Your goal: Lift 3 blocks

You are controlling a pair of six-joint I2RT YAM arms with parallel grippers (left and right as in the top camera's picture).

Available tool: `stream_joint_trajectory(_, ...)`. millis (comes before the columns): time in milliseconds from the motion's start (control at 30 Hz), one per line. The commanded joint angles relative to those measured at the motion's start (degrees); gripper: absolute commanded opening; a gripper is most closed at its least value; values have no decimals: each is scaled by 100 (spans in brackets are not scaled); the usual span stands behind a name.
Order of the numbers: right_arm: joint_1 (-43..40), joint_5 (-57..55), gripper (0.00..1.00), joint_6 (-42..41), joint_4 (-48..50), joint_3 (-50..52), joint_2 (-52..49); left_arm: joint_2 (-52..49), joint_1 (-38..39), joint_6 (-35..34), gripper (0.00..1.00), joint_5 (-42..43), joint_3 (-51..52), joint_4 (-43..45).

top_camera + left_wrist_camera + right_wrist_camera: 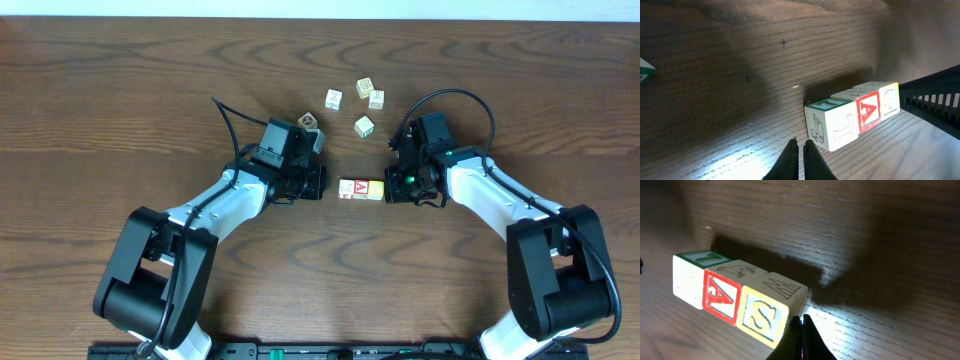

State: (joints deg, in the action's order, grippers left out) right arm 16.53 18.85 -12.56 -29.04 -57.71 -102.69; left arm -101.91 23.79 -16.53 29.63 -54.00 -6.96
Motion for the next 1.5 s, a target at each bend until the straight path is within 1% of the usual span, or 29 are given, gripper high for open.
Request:
stream_joint_trajectory(0,35,-249,1,-378,24,-61,-61,-35,-9,-24,7,-74,37,24)
stream_joint_trajectory(233,39,-297,1,-509,48,-61,-61,-35,-7,-120,7,-74,37,20)
stream_joint_trajectory(467,39,-293,1,-852,140,-61,-61,-39,-9,-166,7,-68,37,-66)
stream_joint_trajectory(833,39,-140,1,-870,116,-61,-61,-85,-9,-168,7,297,37,-61)
stream_joint_trajectory(967,42,-52,1,-1038,116,-61,-61,-87,-9,-155,8,334,37,-61)
stream_joint_trajectory(1367,44,116,1,-992,55,-2,-83,-87,-9,-111,7,343,37,-68)
stream_joint_trajectory(1467,44,118,1,-804,48,42,-83,-111,-9,-103,7,339,55,-66)
